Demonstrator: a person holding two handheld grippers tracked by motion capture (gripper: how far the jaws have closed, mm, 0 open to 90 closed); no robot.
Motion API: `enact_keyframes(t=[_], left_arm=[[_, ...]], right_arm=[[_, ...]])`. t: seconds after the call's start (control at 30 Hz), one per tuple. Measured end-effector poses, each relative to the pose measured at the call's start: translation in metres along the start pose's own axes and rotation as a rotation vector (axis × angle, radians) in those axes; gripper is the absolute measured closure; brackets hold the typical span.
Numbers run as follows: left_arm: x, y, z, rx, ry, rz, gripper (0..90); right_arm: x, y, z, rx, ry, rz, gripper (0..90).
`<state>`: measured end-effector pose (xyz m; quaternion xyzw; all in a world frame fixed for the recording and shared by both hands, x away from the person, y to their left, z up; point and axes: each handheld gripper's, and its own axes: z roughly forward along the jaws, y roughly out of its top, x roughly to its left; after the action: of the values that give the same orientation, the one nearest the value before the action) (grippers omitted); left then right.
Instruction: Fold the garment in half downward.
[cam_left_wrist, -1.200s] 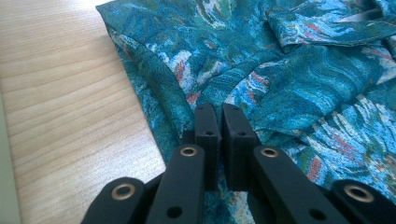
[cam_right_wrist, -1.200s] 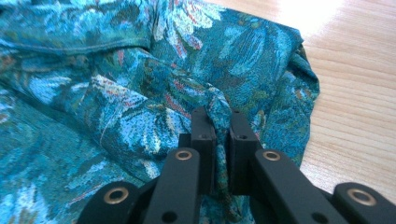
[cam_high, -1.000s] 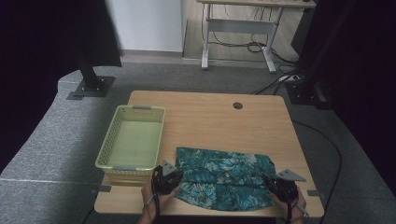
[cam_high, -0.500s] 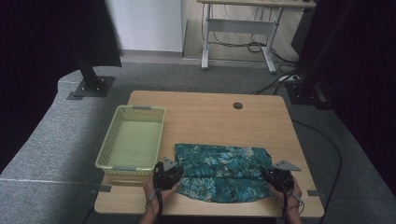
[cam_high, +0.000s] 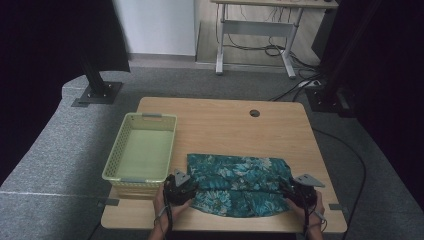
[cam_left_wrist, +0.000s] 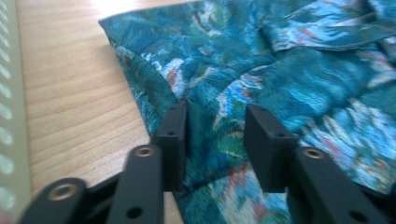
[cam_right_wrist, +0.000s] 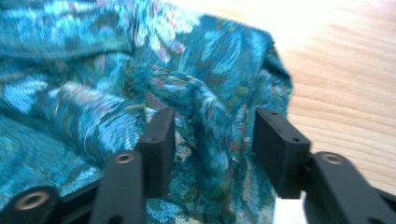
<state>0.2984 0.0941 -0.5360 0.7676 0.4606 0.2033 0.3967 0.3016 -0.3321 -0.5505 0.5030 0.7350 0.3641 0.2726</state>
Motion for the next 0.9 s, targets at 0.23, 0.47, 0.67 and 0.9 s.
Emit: enact_keyframes(t=[0.23,0.47,0.67,0.9], left_arm=[[-0.004,0.006,-0.020,-0.066,-0.030,-0.014,51.6],[-0.013,0.016,-0.013,-0.069,-0.053,0.007,51.7],[-0.022,0.029,0.013,-0.022,-0.114,0.042,51.6],[-0.029,0.049,0.045,0.039,-0.119,0.019,52.7]], right_arm=[[-0.003,0.006,-0.021,-0.080,0.029,0.023,41.3],[0.001,0.017,-0.023,-0.106,0.060,0.020,41.1],[0.012,0.028,-0.009,-0.077,0.132,-0.037,41.2],[0.028,0.043,0.007,-0.041,0.180,-0.075,42.7]])
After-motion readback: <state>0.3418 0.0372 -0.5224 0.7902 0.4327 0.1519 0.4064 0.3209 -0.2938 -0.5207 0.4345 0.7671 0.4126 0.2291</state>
